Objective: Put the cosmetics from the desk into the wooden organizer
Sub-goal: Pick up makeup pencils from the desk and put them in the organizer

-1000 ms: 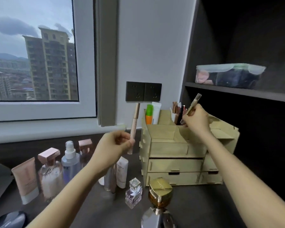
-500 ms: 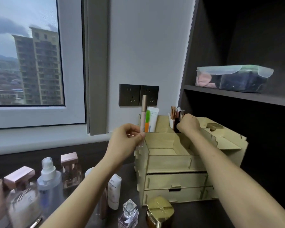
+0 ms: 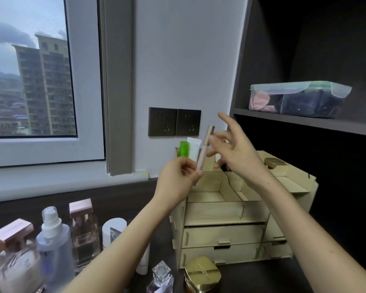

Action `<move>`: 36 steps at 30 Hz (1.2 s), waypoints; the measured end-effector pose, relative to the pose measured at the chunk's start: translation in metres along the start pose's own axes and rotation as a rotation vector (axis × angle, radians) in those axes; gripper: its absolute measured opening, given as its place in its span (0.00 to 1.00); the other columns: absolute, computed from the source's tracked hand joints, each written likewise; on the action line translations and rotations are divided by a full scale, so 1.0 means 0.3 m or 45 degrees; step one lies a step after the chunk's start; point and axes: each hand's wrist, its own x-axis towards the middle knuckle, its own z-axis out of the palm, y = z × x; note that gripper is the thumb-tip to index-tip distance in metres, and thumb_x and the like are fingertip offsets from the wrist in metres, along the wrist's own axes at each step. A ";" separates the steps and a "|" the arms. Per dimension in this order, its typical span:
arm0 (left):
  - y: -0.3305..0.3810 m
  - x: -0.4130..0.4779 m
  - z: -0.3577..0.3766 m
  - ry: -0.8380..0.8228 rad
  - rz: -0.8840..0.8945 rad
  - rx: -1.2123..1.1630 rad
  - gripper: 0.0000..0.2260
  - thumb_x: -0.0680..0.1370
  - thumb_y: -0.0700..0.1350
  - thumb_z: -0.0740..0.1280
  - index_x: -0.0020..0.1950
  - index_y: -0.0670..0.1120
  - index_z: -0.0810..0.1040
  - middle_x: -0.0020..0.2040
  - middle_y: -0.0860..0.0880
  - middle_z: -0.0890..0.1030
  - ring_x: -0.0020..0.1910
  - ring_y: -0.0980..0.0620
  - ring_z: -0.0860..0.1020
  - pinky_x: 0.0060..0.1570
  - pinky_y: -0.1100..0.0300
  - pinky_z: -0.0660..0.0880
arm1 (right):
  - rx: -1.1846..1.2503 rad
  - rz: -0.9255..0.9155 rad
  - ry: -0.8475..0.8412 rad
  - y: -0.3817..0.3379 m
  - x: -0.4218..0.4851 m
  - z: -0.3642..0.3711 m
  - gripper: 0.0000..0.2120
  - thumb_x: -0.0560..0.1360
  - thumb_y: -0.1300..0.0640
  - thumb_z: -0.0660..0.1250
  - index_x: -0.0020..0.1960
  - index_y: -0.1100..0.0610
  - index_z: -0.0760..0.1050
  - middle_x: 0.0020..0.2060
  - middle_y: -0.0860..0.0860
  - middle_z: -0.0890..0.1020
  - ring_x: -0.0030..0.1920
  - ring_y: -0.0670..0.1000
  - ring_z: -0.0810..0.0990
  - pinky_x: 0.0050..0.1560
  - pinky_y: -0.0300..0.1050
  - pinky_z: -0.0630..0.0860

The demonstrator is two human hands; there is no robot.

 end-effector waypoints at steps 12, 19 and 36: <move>-0.004 0.050 0.046 0.077 0.081 0.342 0.14 0.76 0.44 0.65 0.62 0.47 0.73 0.58 0.48 0.78 0.55 0.50 0.76 0.57 0.56 0.73 | -0.873 0.057 0.407 0.153 0.166 -0.197 0.21 0.75 0.60 0.66 0.67 0.55 0.66 0.49 0.57 0.80 0.50 0.58 0.80 0.52 0.52 0.78; -0.080 0.010 0.061 -0.014 0.104 0.599 0.14 0.79 0.44 0.59 0.64 0.48 0.72 0.62 0.48 0.76 0.60 0.50 0.75 0.54 0.60 0.68 | -0.942 0.236 0.320 0.256 0.197 -0.167 0.20 0.75 0.61 0.67 0.65 0.59 0.68 0.55 0.61 0.78 0.54 0.59 0.78 0.42 0.45 0.74; -0.103 0.018 0.082 -0.022 0.067 0.661 0.14 0.79 0.40 0.58 0.63 0.46 0.74 0.59 0.47 0.78 0.59 0.48 0.73 0.57 0.58 0.69 | -1.161 0.138 0.043 0.240 0.215 -0.122 0.14 0.77 0.62 0.62 0.62 0.59 0.72 0.53 0.58 0.80 0.47 0.55 0.78 0.48 0.52 0.78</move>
